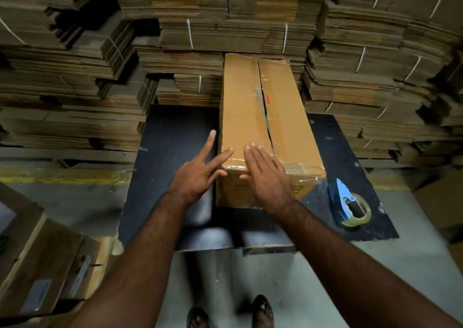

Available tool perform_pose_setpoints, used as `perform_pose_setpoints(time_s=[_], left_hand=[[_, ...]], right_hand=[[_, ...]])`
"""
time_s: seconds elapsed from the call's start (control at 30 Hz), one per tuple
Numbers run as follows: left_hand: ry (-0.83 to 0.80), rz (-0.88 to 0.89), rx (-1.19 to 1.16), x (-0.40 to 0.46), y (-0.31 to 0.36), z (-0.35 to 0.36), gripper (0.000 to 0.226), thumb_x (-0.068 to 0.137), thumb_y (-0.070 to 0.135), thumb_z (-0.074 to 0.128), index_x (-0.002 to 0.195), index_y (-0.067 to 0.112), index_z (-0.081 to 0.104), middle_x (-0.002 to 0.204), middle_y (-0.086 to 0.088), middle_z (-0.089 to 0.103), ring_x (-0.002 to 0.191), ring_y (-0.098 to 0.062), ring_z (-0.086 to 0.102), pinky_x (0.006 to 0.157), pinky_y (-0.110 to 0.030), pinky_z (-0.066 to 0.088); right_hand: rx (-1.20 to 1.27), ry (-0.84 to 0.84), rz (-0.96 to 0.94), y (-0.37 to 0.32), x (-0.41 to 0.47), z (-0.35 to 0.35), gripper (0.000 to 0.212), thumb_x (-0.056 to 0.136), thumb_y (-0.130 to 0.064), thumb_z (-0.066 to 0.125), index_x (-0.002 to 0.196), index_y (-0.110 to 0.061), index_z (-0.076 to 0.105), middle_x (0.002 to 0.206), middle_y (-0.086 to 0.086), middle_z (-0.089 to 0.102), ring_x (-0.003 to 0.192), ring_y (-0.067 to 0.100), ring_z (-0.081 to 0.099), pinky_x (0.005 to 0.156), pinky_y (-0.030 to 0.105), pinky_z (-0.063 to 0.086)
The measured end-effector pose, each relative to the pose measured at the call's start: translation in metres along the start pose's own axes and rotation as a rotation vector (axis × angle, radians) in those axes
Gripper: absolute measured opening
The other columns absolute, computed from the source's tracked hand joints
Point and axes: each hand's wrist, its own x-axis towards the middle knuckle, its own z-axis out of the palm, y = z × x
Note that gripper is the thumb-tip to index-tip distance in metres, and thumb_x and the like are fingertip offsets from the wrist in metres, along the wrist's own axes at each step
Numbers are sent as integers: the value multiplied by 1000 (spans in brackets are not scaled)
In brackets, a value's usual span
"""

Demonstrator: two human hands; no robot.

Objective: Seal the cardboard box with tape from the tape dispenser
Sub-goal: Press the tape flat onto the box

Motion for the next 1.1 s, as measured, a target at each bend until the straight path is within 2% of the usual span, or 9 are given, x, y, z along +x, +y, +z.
perform_pose_setpoints(time_s=[0.07, 0.17, 0.33, 0.43, 0.6, 0.67, 0.8, 0.97, 1.1], left_hand=[[-1, 28, 55, 0, 1, -7, 59, 97, 62, 36, 152, 51, 17, 162, 12, -24, 129, -30, 49, 85, -49, 53], [-6, 30, 36, 3, 11, -1, 57, 99, 60, 27, 154, 43, 20, 164, 11, -17, 152, -18, 6, 98, -50, 42], [4, -40, 111, 4, 23, 12, 55, 101, 53, 26, 153, 40, 24, 166, 7, 0, 152, -17, -2, 109, -52, 32], [47, 73, 216, 1, 25, 9, 53, 103, 43, 29, 154, 27, 30, 165, 0, 13, 151, -19, 7, 114, -53, 24], [161, 178, 138, 14, 49, 22, 49, 102, 35, 40, 131, 2, 60, 141, -15, 55, 134, -30, 48, 109, -50, 40], [157, 184, 133, 14, 50, 28, 46, 100, 29, 42, 134, 1, 58, 142, -16, 54, 135, -31, 47, 112, -50, 37], [132, 229, 131, 11, 45, 22, 49, 94, 17, 42, 139, 3, 52, 147, -15, 49, 139, -31, 42, 116, -49, 30], [105, 168, 233, 28, 77, 25, 50, 99, 36, 38, 134, 6, 59, 141, -12, 55, 133, -29, 50, 112, -47, 34], [108, 155, 305, 30, 80, 37, 48, 98, 30, 48, 143, 16, 50, 152, -1, 45, 140, -24, 41, 113, -46, 30]], right_hand=[[92, -23, -23, 4, -1, -8, 73, 101, -56, 24, 159, -14, 9, 166, 5, 7, 153, 19, 4, 120, 36, 2], [192, 12, -14, 4, -2, -10, 63, 106, -50, 16, 159, -15, 15, 166, 3, 12, 153, 16, 8, 124, 41, 11], [165, -35, -42, 5, 1, -10, 60, 107, -39, 31, 159, -17, 11, 167, 2, 8, 153, 19, 4, 123, 41, 8], [206, -110, -122, 21, -1, -19, 63, 106, -43, 29, 159, -17, 7, 167, 4, 4, 153, 18, 1, 122, 36, 5], [175, 21, 36, 45, -17, -6, 66, 104, -49, 23, 158, -13, 16, 165, 7, 14, 152, 20, 11, 123, 41, 12], [175, 71, 47, 45, -22, 4, 61, 105, -42, 34, 158, -13, 20, 164, 6, 17, 151, 20, 15, 121, 39, 12], [160, 63, -41, 52, -17, 2, 64, 100, -42, 43, 154, -9, 32, 159, 12, 31, 148, 26, 28, 117, 49, 32], [223, 20, 37, 72, -23, -2, 80, 95, -61, 7, 158, -12, 16, 165, 8, 15, 152, 21, 12, 120, 37, 9], [204, 64, 56, 68, -25, 6, 67, 102, -51, 21, 156, -12, 24, 163, 7, 23, 151, 22, 19, 121, 42, 15]])
